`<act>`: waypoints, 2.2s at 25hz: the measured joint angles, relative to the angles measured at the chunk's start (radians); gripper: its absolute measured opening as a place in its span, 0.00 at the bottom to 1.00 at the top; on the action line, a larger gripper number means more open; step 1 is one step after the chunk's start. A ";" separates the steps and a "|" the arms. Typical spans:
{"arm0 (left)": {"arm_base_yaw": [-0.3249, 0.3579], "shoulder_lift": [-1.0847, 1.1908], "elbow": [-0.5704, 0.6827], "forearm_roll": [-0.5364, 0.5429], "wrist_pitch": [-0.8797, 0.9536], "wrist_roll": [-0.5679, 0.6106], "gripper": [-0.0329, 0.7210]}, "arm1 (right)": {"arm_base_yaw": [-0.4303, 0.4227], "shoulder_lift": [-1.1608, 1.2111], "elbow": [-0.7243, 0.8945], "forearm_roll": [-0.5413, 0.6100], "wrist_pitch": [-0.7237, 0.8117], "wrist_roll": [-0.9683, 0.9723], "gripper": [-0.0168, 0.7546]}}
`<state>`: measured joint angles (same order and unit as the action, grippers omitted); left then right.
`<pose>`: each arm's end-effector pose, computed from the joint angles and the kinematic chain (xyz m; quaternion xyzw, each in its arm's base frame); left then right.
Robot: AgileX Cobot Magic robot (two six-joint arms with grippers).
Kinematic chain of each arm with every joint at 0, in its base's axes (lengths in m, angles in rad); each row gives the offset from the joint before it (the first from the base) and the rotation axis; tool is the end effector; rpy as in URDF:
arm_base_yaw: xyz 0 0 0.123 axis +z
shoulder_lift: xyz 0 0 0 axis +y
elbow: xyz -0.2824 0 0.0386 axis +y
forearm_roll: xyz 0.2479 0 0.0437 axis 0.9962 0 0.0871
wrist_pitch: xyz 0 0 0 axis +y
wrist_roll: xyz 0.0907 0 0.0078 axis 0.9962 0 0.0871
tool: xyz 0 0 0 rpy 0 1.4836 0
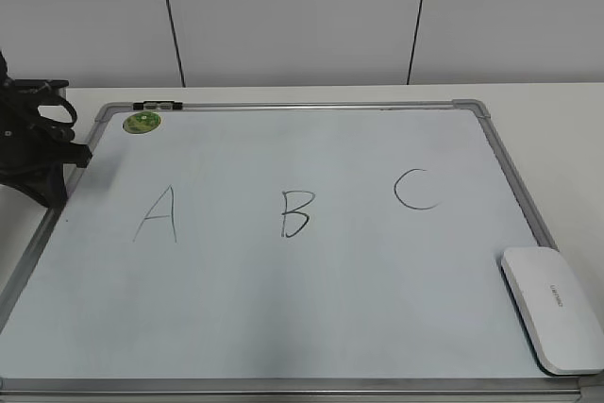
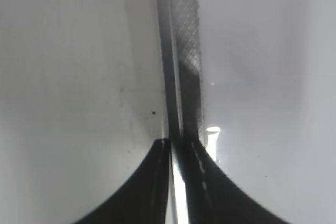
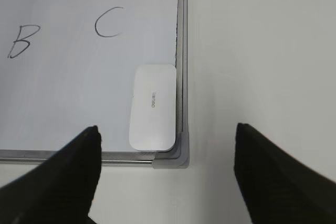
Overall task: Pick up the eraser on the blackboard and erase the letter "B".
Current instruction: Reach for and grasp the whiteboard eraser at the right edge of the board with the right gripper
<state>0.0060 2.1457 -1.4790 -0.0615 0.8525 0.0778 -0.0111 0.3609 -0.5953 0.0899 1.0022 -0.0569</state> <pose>0.4203 -0.0017 0.1300 0.0172 0.9971 -0.0216 0.0703 0.0510 0.0063 0.3018 -0.0151 0.9015 0.0299 0.4314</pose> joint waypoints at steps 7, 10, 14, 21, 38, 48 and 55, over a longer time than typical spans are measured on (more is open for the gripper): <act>0.000 0.000 0.000 0.000 0.000 0.000 0.14 | 0.000 0.300 0.000 0.143 -0.031 -0.087 0.79; 0.000 0.000 0.000 0.000 0.000 0.000 0.14 | 0.000 0.426 0.000 0.194 -0.046 -0.145 0.81; 0.000 0.000 0.000 0.000 0.000 0.000 0.14 | 0.000 0.560 0.000 0.205 -0.075 -0.181 0.81; 0.000 0.000 0.000 0.000 0.000 0.000 0.14 | 0.000 0.783 -0.049 0.207 -0.154 -0.196 0.81; 0.000 0.000 0.000 0.001 0.000 0.000 0.16 | 0.109 1.092 -0.162 0.073 -0.242 -0.058 0.81; 0.000 0.000 0.000 0.001 0.000 0.000 0.16 | 0.112 1.171 -0.162 0.054 -0.298 -0.023 0.81; 0.000 0.000 0.000 0.001 -0.002 0.000 0.16 | 0.112 1.242 -0.170 0.054 -0.331 -0.022 0.81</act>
<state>0.0060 2.1457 -1.4790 -0.0609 0.8504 0.0778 0.1013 1.6025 -0.7649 0.1435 0.6709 -0.0788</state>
